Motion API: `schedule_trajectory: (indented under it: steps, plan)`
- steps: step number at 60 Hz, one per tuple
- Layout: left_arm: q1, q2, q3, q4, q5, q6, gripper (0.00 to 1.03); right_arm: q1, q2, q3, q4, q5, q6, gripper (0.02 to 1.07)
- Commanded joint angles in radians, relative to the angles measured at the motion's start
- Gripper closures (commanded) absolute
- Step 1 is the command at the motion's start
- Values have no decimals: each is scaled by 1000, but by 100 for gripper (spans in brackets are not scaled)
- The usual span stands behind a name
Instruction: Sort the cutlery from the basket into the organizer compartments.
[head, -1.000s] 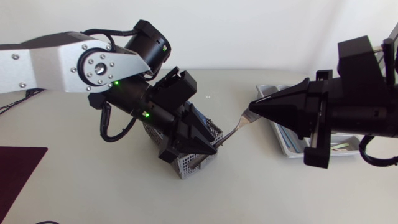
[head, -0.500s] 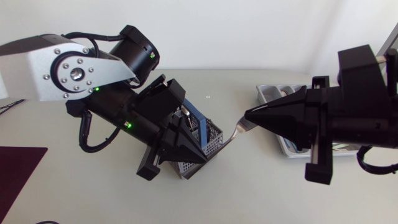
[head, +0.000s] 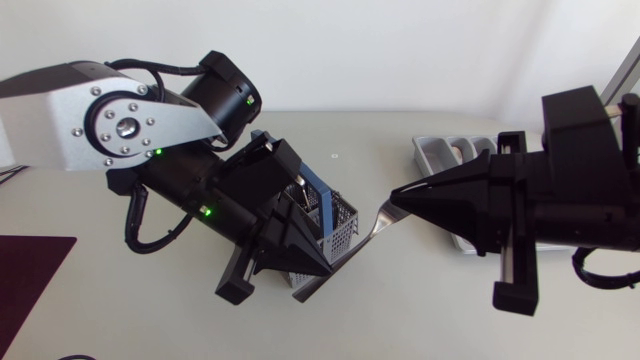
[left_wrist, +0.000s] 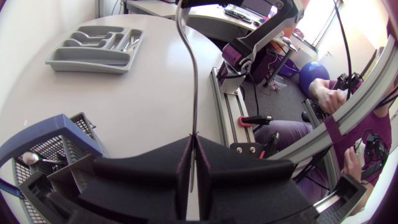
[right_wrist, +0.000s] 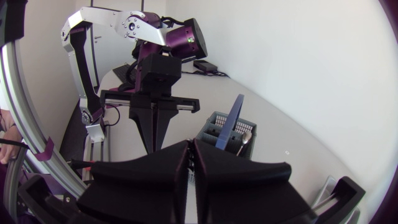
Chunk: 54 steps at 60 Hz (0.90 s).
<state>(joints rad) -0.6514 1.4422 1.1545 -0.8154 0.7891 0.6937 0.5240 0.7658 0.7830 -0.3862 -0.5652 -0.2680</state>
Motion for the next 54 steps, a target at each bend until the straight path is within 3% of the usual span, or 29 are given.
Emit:
schedule_trajectory:
  steps: [1, 54]
  plan:
    - [-8, -14, -26, 5, 10, 9, 100, 21, -2, -14, 17, -50, 50, 102]
    - [-57, -12, -21, -27, 15, -8, 99, 13, -19, -14, 47, -25, 67, 102]
